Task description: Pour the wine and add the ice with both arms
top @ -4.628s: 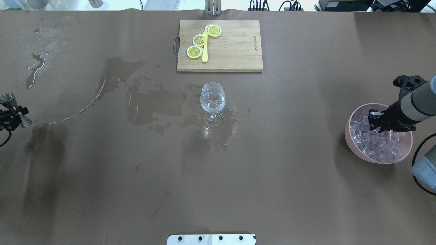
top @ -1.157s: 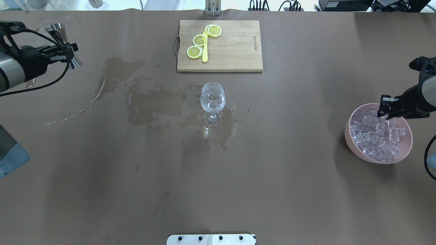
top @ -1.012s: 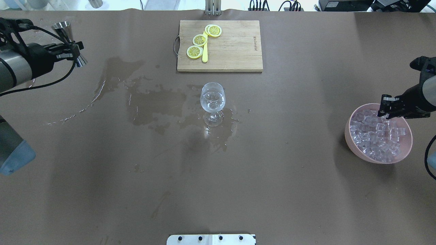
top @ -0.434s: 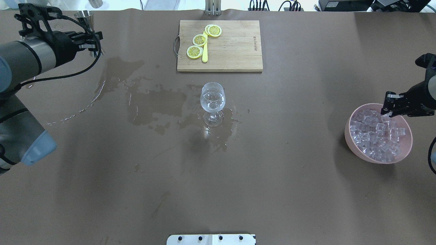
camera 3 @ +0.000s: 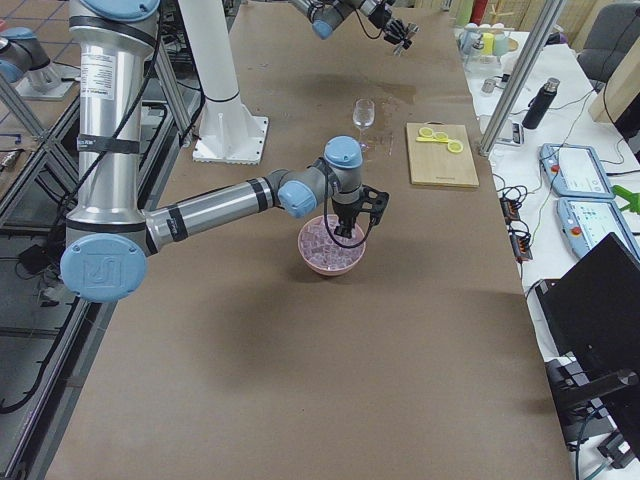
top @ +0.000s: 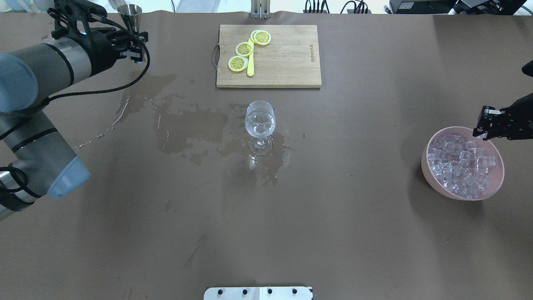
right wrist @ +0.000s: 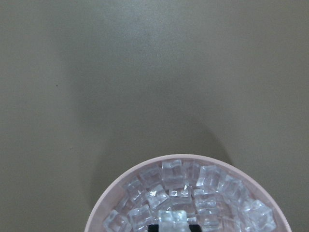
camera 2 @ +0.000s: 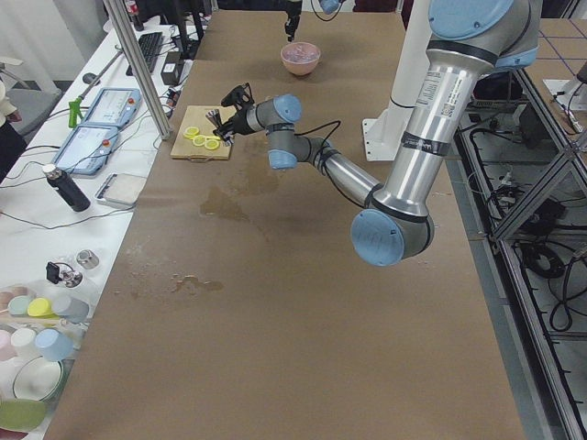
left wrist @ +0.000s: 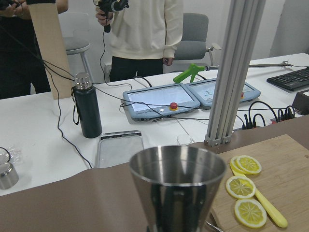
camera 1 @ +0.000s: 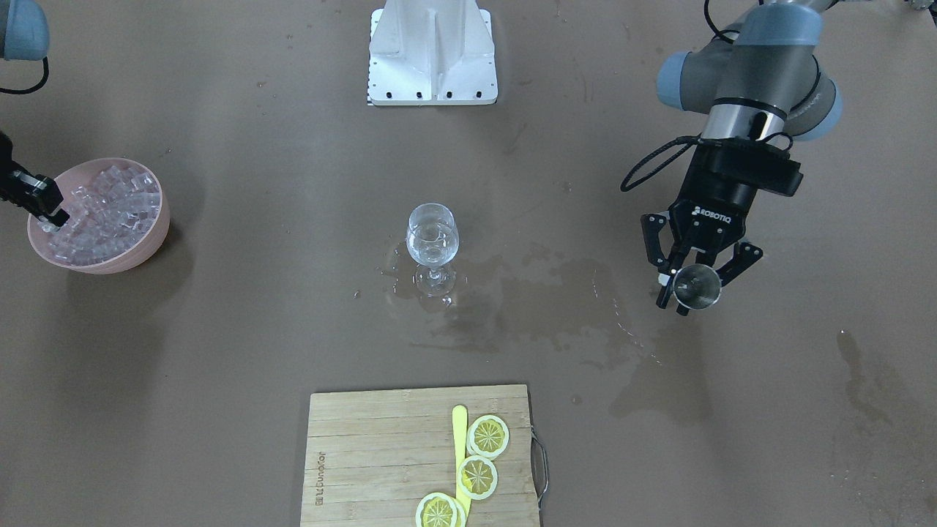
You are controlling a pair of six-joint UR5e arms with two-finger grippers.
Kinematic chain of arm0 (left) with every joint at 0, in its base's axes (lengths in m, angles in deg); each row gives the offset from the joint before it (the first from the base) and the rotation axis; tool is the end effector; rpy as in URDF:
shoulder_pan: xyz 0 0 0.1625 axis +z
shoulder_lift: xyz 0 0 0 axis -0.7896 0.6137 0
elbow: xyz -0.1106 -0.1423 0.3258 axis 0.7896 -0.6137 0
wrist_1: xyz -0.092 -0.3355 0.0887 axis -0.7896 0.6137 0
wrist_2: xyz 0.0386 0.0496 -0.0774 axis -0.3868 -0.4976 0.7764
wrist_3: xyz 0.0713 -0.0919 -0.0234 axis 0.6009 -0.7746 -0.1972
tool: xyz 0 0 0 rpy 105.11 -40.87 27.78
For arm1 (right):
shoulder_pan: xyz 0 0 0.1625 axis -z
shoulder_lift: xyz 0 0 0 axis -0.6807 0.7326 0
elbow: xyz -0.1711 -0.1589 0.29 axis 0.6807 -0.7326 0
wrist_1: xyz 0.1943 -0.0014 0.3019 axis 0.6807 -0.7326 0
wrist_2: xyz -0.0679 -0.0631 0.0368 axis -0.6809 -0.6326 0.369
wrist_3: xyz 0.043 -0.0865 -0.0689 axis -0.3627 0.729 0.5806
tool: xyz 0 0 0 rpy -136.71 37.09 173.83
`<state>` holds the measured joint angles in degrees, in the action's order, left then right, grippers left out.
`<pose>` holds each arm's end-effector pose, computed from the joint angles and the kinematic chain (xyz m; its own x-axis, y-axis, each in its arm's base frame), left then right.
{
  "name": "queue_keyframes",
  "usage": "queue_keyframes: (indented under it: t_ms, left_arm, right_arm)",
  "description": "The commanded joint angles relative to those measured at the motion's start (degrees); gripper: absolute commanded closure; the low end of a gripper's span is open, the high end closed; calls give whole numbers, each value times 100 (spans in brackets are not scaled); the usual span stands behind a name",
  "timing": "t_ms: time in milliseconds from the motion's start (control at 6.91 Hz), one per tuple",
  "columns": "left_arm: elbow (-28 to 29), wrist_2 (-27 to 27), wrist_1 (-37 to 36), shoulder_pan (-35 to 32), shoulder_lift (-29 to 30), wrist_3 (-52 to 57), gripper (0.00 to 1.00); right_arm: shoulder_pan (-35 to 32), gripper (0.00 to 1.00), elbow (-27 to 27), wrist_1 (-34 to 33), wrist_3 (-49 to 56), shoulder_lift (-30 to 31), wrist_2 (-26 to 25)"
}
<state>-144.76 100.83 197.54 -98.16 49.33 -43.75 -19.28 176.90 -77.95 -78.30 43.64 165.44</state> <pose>0.2746 -0.4984 0.2636 0.6760 0.4012 -0.6181 0.4411 0.4516 0.7756 -0.1416 -0.4016 0.4534 0.5973 0.3536 0.7199 -0.3170 0.9286 -0.1930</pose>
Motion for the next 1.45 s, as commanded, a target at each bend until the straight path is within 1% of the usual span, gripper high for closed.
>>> queue_keyframes:
  t_ms: [0,145,289,434,578,723,1012,1302]
  left_arm:
    - [17,-664,38,468,221,617,100]
    - [52,-667,4,506,344,638,100]
    - [157,-667,4,576,493,690,100]
    - [219,-806,4,707,616,1056,100]
    - [306,-1060,4,891,739,1130,100]
    - [377,-1071,-14,928,906,1339,100]
    - [526,-1184,-23,1068,1038,1551,100]
    - [518,-1386,3,1130,1039,2304,100]
  right_arm:
    - [-128,83,243,-431,360,38,84]
    - [-198,83,349,-617,563,74,92]
    - [-286,83,359,-662,843,117,92]
    - [-391,83,385,-663,985,205,110]
    - [-462,83,377,-663,1109,206,188]
    - [-506,83,385,-671,1136,206,215]
    - [-533,83,377,-663,1171,206,207]
    - [-533,83,377,-663,1171,197,207]
